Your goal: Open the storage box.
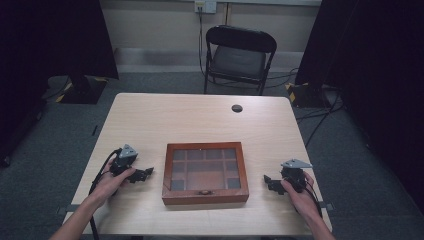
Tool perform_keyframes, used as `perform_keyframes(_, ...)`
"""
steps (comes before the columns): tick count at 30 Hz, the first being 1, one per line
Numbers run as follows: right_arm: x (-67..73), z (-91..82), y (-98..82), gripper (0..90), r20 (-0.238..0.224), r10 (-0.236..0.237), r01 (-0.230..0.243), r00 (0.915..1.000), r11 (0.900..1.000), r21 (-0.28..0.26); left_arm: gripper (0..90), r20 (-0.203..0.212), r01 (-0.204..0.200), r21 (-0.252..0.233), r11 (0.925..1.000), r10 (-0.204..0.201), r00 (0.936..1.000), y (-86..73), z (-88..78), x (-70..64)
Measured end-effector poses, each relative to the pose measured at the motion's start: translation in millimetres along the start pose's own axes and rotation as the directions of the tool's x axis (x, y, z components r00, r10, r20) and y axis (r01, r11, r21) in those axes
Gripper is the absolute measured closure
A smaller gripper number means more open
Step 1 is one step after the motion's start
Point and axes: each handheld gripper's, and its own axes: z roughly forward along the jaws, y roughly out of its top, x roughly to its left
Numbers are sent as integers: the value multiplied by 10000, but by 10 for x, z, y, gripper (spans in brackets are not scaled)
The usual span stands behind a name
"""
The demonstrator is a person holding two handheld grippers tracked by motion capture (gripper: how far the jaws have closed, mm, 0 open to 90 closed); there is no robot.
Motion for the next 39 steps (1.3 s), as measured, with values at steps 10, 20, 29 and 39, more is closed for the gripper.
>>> perform_keyframes(10, -32, -40, 46, 172, -141, 7, 0, 9999, 9988, 489, 85, 15, -90, 43, 10000, 90, 10000, 5, 5, 11)
perform_keyframes(20, -52, -195, 217, 266, -783, 281, -272, 9965, 9996, 118, 65, 41, -108, 103, 9999, 108, 9999, 16, 18, 16)
perform_keyframes(29, 30, -313, 355, 383, -1614, 123, -112, 9868, 9999, 79, 65, 44, -104, 104, 9999, 104, 9999, 16, 18, 16)
perform_keyframes(39, 277, -484, 545, 512, -3662, -277, 3, 9301, 9972, -746, 63, 67, -130, 110, 9999, 130, 9999, 17, 19, 20)
